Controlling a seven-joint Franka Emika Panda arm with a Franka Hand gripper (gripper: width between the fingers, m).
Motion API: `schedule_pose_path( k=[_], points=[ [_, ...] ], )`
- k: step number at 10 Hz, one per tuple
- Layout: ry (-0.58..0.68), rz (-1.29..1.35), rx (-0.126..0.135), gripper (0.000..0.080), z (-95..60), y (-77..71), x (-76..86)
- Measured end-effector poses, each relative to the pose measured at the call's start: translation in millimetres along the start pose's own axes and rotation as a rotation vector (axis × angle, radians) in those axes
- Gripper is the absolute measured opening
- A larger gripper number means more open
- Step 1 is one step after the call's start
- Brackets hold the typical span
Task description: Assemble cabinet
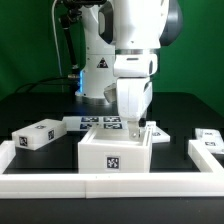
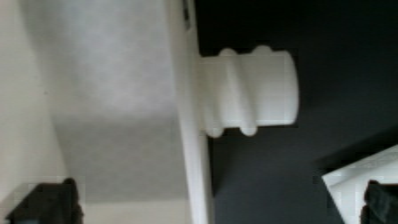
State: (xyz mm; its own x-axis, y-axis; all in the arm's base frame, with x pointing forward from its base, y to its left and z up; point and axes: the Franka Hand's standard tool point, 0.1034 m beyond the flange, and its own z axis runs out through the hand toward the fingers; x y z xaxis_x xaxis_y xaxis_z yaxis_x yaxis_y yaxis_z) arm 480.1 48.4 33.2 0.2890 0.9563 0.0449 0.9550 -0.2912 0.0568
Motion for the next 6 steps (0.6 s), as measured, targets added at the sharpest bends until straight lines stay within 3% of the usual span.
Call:
schedule_pose_path(
  k=[2,3,4,6],
  points=[
    [0.0,0.008,0.001,0.0798,3.9,3.9,-1.1],
    [0.0,0.008,0.002,0.067,3.9,3.9,-1.1],
    [0.0,0.008,0.002,0.067,3.9,3.9,-1.1],
    [0.0,0.008,0.002,0.0352,4.0,3.9,-1.1]
  ],
)
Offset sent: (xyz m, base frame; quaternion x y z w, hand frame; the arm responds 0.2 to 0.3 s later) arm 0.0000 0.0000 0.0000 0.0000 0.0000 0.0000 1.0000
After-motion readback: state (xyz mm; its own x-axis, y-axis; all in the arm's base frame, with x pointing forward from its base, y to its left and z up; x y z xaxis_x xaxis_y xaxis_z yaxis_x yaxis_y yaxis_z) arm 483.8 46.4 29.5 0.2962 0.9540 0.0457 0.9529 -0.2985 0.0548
